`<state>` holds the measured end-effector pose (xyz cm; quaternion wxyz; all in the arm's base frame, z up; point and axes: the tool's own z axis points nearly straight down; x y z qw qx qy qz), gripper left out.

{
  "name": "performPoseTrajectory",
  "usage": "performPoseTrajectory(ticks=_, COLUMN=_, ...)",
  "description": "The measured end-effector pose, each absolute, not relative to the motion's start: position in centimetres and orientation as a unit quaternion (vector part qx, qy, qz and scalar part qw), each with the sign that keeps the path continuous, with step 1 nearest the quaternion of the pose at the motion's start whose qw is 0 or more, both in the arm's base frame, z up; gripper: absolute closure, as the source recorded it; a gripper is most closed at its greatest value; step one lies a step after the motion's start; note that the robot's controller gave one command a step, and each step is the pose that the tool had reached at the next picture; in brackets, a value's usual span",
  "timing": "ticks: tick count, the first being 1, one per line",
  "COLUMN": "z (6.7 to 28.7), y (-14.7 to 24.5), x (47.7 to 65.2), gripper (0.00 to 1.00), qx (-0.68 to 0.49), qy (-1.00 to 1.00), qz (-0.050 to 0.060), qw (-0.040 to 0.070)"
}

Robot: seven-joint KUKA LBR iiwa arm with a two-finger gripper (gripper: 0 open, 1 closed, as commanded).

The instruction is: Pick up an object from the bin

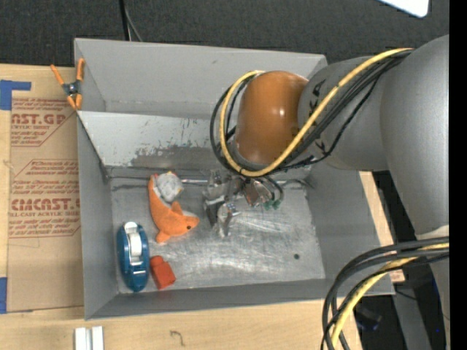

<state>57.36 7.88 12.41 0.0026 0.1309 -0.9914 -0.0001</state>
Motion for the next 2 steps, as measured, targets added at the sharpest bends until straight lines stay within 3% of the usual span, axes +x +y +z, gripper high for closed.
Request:
performPoseTrajectory(ticks=1, z=15.0, y=5.3, x=57.2, gripper=1.0, qx=0.139, qy=-0.99, qz=0.0, qw=-0.004)
performPoseTrajectory(ticks=2, z=21.9, y=8.7, x=57.1, gripper=1.0, qx=0.152, qy=-0.988, qz=0.0, qw=-0.001)
